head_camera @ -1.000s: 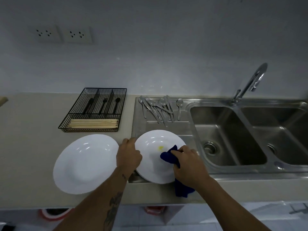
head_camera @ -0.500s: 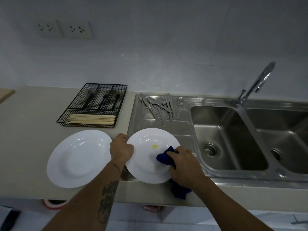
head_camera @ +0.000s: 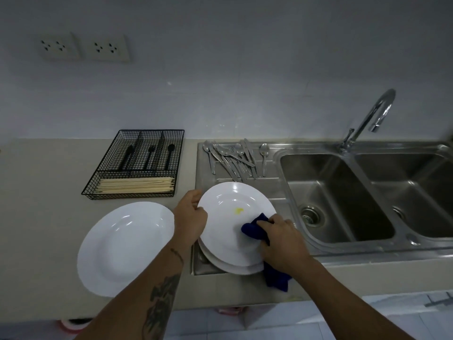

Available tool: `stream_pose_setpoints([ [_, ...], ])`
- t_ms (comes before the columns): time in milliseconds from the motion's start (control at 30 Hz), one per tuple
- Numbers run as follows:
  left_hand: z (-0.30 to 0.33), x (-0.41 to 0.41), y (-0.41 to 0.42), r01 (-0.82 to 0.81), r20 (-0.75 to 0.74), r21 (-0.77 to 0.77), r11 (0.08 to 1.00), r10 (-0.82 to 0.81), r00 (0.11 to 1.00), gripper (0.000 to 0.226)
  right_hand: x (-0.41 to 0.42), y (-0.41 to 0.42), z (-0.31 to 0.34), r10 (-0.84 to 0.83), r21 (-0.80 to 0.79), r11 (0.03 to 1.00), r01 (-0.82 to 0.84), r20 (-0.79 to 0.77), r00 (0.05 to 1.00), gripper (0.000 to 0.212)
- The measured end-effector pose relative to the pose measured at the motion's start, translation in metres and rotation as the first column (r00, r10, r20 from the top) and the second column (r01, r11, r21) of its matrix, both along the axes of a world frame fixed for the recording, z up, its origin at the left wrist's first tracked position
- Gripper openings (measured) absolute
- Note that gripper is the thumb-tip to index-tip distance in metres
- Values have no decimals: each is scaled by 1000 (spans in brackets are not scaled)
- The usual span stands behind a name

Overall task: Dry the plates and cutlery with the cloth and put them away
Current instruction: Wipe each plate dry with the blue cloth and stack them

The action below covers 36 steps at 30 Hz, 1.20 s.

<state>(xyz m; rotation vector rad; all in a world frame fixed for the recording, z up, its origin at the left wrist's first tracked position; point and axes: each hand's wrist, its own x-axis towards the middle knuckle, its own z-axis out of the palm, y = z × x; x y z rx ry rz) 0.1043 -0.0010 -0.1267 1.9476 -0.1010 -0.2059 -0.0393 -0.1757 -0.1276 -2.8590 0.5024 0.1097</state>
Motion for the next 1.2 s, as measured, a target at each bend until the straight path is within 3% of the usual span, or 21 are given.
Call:
stream_pose_setpoints([
  [267,-7,-5,8,87,-1,-188,978,-88,996,56,5,22,2,-164,177,971,158,23,986,36],
  [433,2,-11,0,-31,-101,-351,936,-5,995,59,12,34,6,-241,295,932,211,69,968,23],
  [567,17,-9,-2,0,-94,-394,919,-40,995,55,17,50,16,-275,218,947,235,175,945,38],
  [667,30,1,-2,60,-60,-393,917,-90,994,56,15,65,32,-90,68,995,72,307,947,47],
  [800,53,13,-3,105,-35,-451,886,-136,990,60,1,64,48,150,-109,986,-127,238,960,50],
  [900,66,16,-2,120,-34,-468,876,-154,987,64,-5,37,57,39,-238,971,26,263,964,45],
  [1033,78,6,-11,247,-16,-445,861,-283,959,65,13,19,81,-222,-207,931,302,337,915,39],
  [1200,92,0,-23,421,74,-416,806,-432,899,53,37,50,99,-167,-12,980,200,503,848,51],
])
